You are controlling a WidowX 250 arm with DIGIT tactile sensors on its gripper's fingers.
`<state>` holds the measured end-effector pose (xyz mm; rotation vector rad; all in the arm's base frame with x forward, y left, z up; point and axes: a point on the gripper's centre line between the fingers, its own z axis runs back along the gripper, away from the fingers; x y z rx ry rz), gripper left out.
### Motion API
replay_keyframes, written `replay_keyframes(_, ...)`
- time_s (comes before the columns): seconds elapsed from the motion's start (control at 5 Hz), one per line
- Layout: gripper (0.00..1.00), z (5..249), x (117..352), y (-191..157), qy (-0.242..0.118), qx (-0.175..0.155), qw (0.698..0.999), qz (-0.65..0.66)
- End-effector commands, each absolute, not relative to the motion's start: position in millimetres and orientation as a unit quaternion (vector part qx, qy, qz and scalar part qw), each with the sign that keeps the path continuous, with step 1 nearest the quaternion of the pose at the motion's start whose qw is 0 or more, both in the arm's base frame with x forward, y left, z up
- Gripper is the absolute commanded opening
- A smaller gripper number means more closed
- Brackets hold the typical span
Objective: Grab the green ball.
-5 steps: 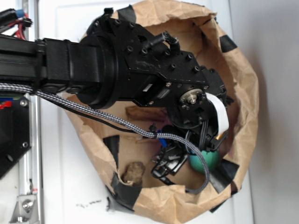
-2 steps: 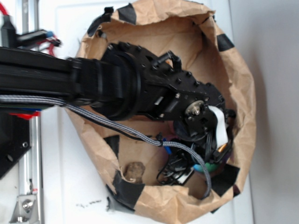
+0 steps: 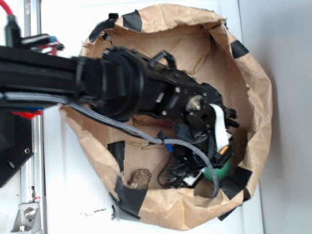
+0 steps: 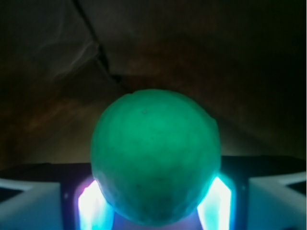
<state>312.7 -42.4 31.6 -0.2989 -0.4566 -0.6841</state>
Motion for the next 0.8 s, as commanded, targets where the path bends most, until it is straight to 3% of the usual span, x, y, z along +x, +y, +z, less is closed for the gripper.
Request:
replay_keyframes(0.0, 0.00, 105, 298, -17, -0.275, -0.115, 0.908, -0.295)
replay_keyframes(0.2, 0.00, 130, 290, -1, -0.193, -0.122, 0.936, -0.267)
replay_keyframes(0.4, 0.00, 145, 274, 4, -0.167, -0.073, 0.921, -0.345)
replay_keyframes(0.6, 0.00, 150, 269, 10, -0.144, 0.003, 0.898, -0.415)
